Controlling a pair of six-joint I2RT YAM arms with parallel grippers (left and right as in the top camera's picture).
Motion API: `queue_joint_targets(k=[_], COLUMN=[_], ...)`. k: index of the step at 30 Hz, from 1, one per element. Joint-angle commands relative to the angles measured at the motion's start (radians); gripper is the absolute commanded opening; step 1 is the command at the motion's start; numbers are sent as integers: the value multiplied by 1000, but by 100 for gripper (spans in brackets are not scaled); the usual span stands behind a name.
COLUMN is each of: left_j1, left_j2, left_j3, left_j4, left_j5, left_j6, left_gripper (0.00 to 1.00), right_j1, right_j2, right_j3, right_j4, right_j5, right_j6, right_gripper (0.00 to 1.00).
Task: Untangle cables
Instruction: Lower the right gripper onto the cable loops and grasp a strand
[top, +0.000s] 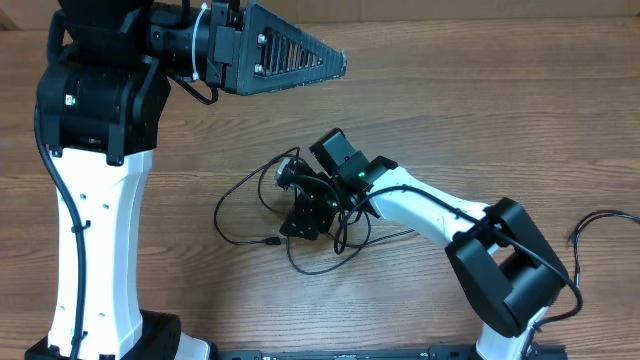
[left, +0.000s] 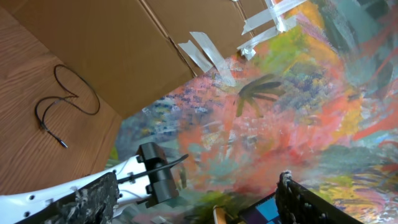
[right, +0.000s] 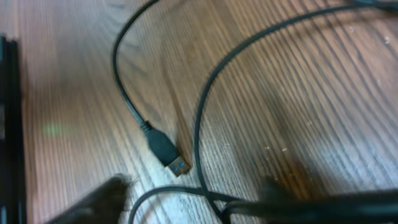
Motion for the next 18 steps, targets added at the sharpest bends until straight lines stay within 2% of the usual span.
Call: queue_joint_targets(k=[1, 9, 14, 18], left_j1=[3, 3, 3, 3], left_j2=[-6, -6, -6, -6], left_j3=[12, 12, 12, 12], left_j4=[2, 2, 1, 1], left_j5=[19, 19, 19, 19], left_j6=[11, 12, 12, 12], left_gripper=[81, 82, 82, 82], right_j1=[-1, -3, -20, -51], right_j2=[24, 25, 10, -35], right_j3=[-2, 8, 61, 128], right_j4=[16, 78, 72, 58], right_j5=[-11, -55, -145, -169], right_j6=[-1, 52, 58, 120], right_gripper=[6, 4, 4, 4])
